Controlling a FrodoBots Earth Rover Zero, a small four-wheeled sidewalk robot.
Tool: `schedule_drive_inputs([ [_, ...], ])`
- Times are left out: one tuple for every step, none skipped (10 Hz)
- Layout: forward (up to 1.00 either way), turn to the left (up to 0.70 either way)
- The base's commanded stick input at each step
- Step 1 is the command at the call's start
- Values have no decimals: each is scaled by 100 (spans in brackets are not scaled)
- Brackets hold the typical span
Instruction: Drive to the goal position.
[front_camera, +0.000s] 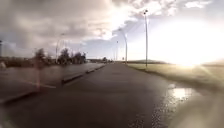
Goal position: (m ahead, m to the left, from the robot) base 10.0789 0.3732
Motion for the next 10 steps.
schedule_drive_inputs([
  [70,0],
  [70,0],
  [70,0],
  [70,0],
  [70,0],
  [70,0],
  [70,0],
  [70,0],
  [70,0],
  [70,0],
])
